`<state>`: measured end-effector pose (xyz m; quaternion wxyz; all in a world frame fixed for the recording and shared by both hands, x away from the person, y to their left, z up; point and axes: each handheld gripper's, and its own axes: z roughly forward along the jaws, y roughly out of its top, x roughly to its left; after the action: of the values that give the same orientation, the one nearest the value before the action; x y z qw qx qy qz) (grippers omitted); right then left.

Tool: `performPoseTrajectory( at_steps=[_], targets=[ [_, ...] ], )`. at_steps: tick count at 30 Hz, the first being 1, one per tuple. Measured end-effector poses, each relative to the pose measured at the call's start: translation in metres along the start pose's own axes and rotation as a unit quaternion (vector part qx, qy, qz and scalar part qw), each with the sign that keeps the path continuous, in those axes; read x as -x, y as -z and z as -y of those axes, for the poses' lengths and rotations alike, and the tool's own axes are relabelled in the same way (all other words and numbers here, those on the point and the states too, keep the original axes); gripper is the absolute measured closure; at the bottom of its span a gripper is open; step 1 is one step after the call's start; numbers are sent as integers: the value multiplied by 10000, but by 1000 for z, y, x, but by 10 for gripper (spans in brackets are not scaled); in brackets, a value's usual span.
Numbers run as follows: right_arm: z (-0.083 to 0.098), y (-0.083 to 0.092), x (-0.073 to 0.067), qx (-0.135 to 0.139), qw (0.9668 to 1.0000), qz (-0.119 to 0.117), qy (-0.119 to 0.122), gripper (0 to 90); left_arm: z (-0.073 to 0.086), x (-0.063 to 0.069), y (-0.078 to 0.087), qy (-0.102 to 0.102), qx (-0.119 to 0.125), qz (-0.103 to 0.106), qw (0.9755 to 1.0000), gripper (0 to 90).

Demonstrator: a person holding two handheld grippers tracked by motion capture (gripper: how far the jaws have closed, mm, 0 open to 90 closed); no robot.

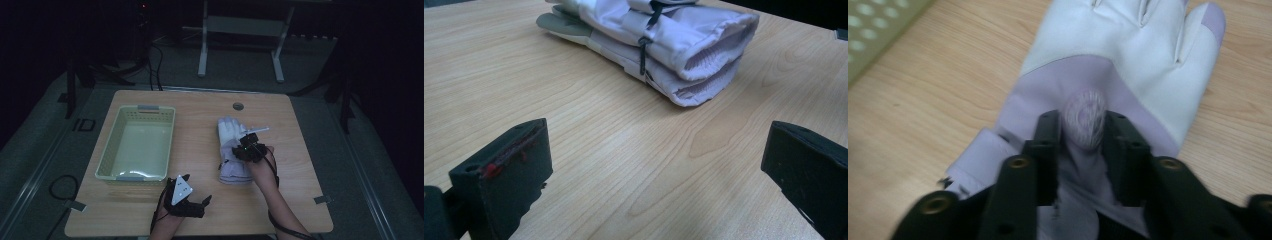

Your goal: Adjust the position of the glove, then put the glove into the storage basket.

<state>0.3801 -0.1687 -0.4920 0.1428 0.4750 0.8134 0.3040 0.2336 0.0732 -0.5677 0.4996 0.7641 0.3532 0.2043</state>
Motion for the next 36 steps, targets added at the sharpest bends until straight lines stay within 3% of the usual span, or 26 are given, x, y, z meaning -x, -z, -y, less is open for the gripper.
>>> performPoseTrajectory(
  at_steps=[5, 7, 8, 12, 14, 16, 18, 20, 22, 23, 26, 27, 33, 36],
  targets=[
    [-2, 11, 3, 100, 9994, -266, 181, 408, 0, -1, 0, 15, -11, 52, 10000, 6],
    [-2, 17, 4, 175, 9993, -246, 198, 371, 0, -1, 0, 14, -3, 48, 10000, 38],
    [-2, 19, 5, 221, 9991, -322, 162, 308, 0, 0, 0, 8, 3, 37, 10000, 38],
    [0, 27, 13, 372, 9977, -556, 72, 206, 0, 0, 0, -17, 6, 30, 10000, 35],
    [1, 28, 15, 426, 9971, -630, 69, 196, 0, 0, 0, -19, 2, 23, 10000, 28],
    [6, 30, 20, 572, 9955, -717, 232, 147, 0, 0, 1, -11, 10, 16, 10000, 24],
    [9, 31, 24, 676, 9938, -851, 239, 148, 0, 0, 1, 11, 26, 13, 10000, 17],
    [14, 32, 27, 743, 9934, -738, 459, 159, 0, -1, 1, 15, 55, 36, 10000, 7],
    [15, 32, 27, 798, 9929, -708, 528, 159, 0, -1, 1, 29, 34, 14, 10000, 6],
    [20, 36, 30, 950, 9909, -668, 686, 160, 0, -1, 0, 26, 1, 23, 10000, 0],
    [23, 38, 34, 794, 9913, -861, 606, 164, -1, -1, -2, 17, -35, 119, 9999, 0],
    [26, 40, 38, 784, 9910, -921, 574, 168, -4, 1, -4, -22, -46, 274, 9996, 0],
    [38, 50, 50, 1061, 9892, -806, 608, 157, -13, 1, -2, -18, -90, 305, 9995, 0],
    [42, 55, 56, 1150, 9890, -697, 621, 147, -26, -4, 1, 231, -229, 356, 9988, 0]
  ],
)
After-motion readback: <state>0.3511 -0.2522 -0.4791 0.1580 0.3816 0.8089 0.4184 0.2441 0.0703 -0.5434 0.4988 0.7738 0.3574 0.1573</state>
